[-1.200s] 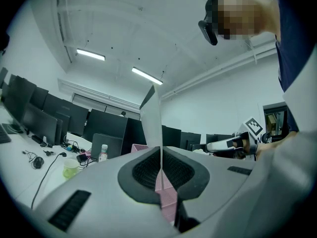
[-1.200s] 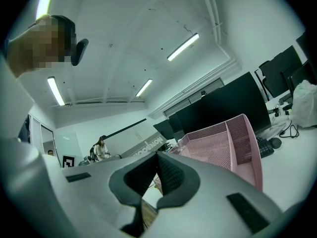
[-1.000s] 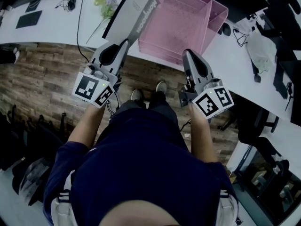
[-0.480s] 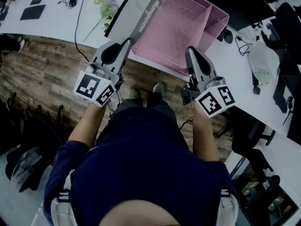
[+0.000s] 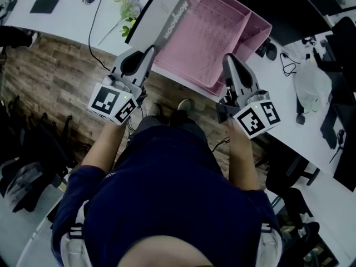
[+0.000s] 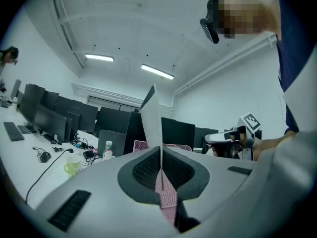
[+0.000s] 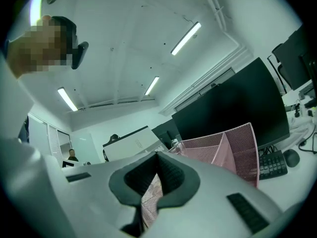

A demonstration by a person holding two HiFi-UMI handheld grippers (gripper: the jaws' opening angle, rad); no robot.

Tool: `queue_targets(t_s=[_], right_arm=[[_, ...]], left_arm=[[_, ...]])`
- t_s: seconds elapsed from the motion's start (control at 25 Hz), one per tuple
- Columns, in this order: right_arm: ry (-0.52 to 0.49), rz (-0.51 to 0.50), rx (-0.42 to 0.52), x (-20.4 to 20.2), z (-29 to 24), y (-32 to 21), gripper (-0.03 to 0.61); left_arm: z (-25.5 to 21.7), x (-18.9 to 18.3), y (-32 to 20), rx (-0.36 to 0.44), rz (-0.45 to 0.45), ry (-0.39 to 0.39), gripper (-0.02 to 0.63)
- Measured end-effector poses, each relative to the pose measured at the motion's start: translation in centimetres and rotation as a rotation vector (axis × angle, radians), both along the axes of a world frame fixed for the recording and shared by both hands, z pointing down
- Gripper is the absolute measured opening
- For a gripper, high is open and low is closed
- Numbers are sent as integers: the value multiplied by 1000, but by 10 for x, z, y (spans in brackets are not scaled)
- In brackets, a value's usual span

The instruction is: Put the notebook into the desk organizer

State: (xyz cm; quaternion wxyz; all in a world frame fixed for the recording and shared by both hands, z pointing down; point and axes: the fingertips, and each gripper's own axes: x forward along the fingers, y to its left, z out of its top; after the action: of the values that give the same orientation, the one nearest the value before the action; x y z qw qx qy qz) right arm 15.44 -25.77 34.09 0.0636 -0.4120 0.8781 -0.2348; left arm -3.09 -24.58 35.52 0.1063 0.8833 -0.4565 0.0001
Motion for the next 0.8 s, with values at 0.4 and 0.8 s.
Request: queue_targets(t_s=[0.4, 0.8], right_arm=[[-2, -37, -18, 6, 9, -11, 5], [7, -57, -34, 6, 16, -17, 5]], left_arm=[[22, 3, -4, -39, -46, -18, 35], [41, -1, -8, -85, -75, -7, 35]])
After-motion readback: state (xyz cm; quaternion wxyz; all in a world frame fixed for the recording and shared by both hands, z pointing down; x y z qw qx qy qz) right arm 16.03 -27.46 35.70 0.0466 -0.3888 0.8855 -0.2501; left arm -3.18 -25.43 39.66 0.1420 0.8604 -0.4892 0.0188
